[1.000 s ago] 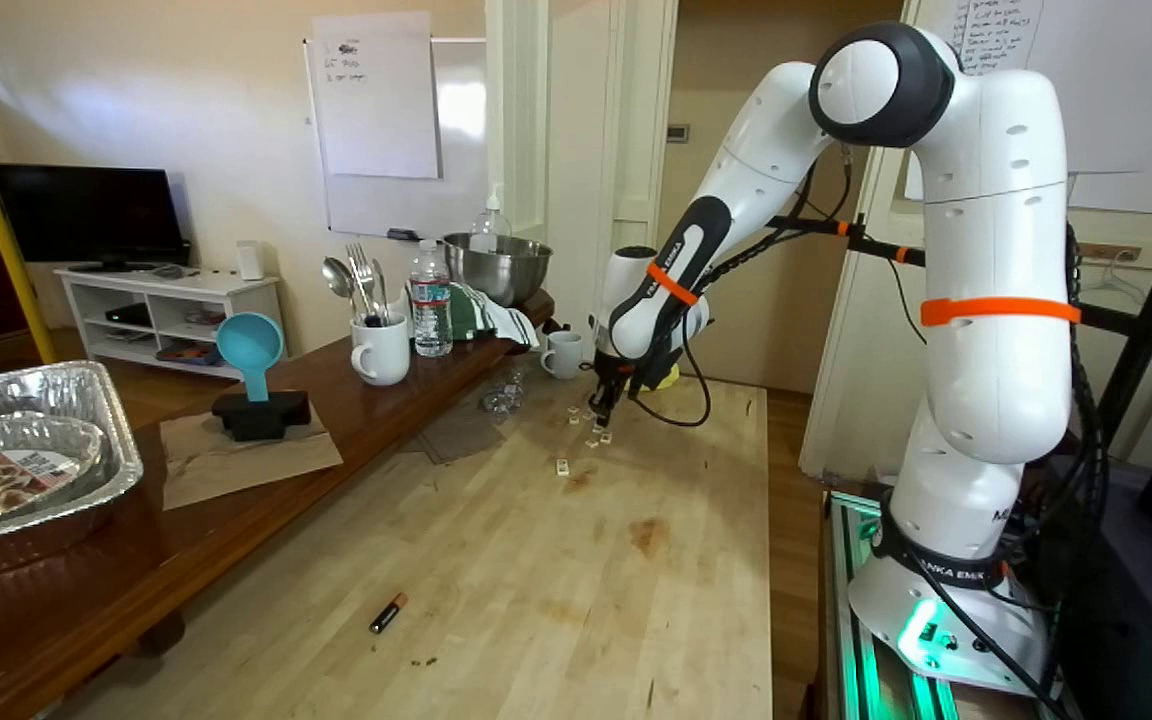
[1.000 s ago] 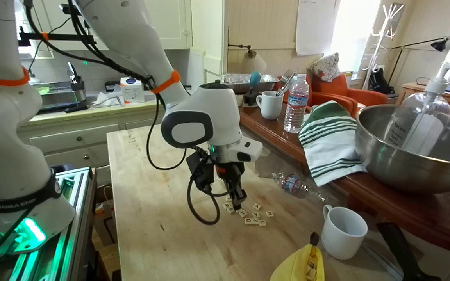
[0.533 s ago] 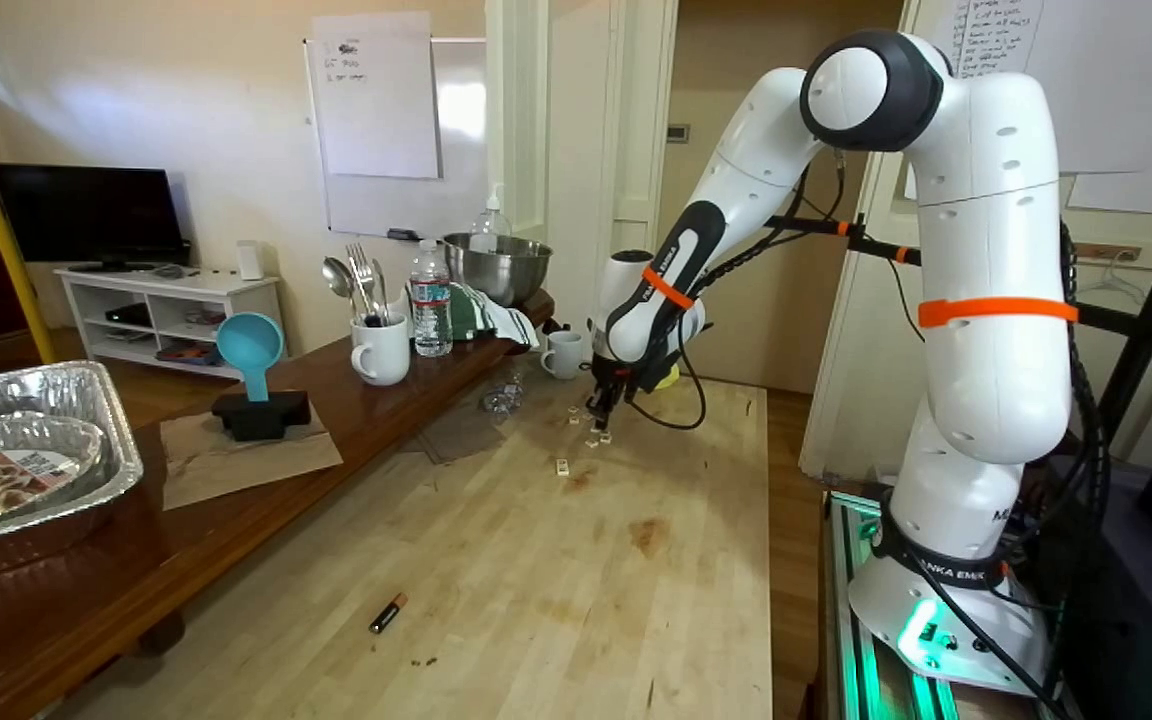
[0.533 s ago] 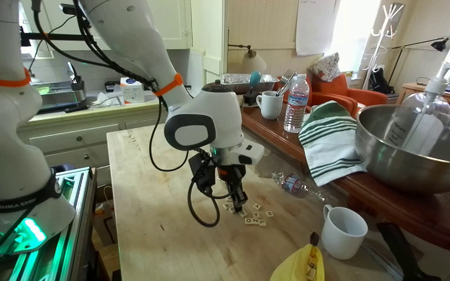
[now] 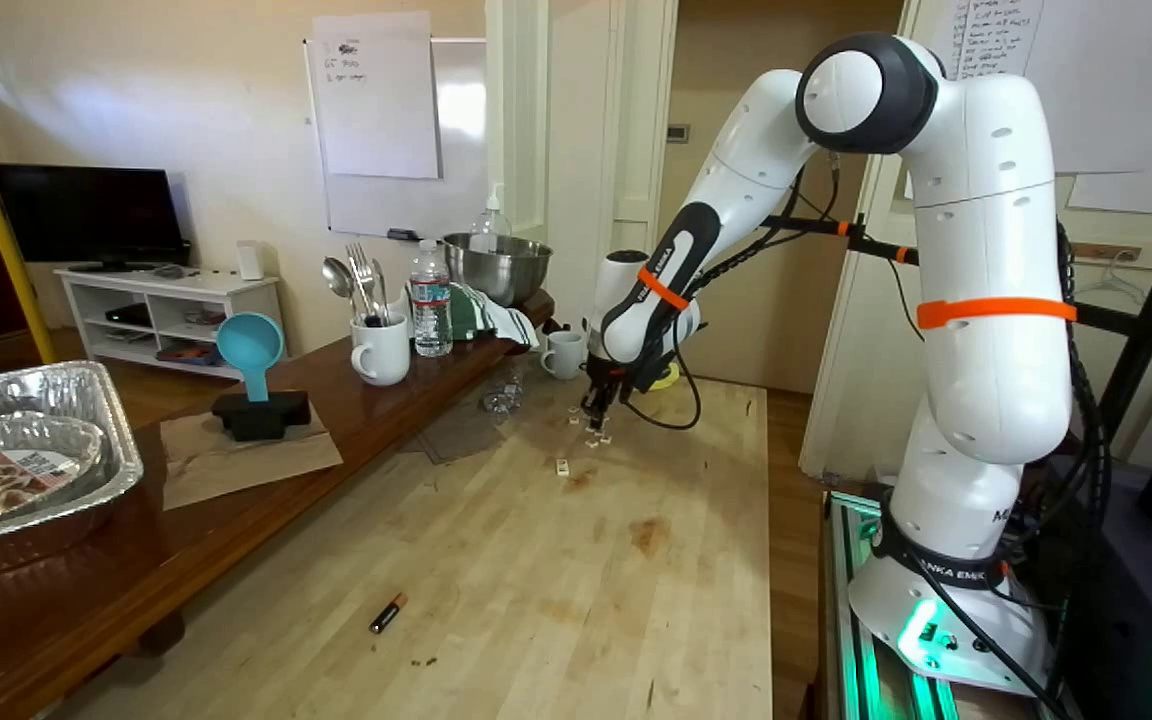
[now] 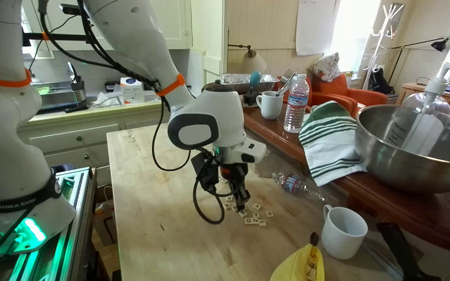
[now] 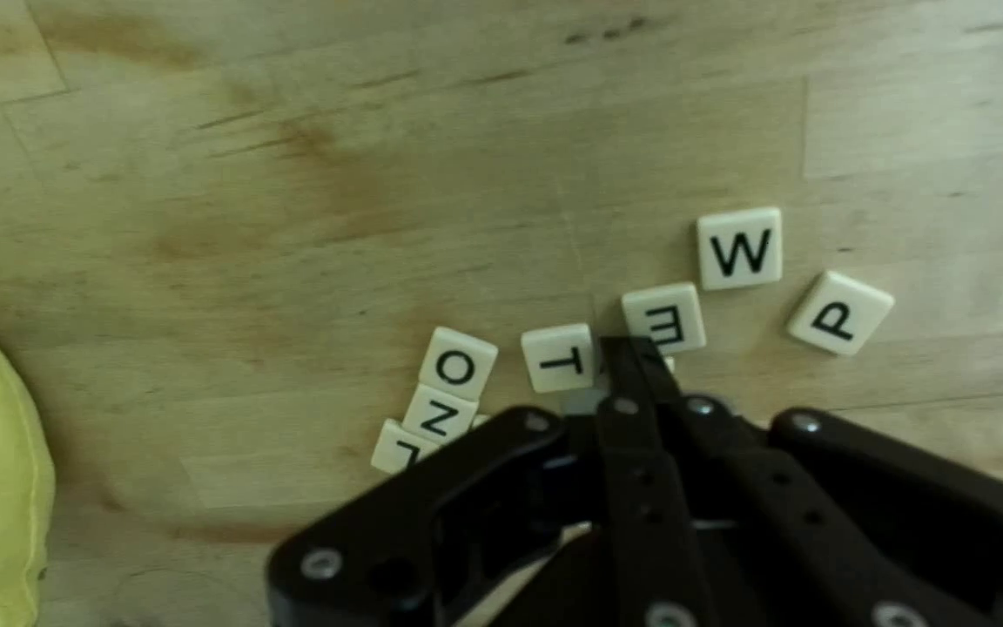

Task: Move the letter pieces on the table

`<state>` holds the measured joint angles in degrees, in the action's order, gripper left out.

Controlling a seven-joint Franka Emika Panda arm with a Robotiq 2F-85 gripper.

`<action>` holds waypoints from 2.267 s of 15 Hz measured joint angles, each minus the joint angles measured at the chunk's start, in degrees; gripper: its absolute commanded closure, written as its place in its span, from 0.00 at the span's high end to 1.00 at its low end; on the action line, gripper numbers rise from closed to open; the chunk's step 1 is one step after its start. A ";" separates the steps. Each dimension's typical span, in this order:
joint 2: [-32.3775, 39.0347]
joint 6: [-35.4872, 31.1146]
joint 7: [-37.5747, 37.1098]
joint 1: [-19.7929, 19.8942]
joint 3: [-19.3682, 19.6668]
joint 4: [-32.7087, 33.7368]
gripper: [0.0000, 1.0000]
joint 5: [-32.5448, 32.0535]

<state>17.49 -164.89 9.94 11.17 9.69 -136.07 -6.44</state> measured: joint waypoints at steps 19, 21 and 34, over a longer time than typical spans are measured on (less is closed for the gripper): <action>1.33 -0.01 -2.65 0.03 -0.19 1.95 0.00 1.99; 1.68 -0.01 -3.24 0.01 -0.15 2.48 0.00 1.99; 1.42 0.01 3.61 -0.29 -7.04 2.45 0.00 1.98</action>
<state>18.92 -164.88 13.55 10.89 2.64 -133.62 -4.45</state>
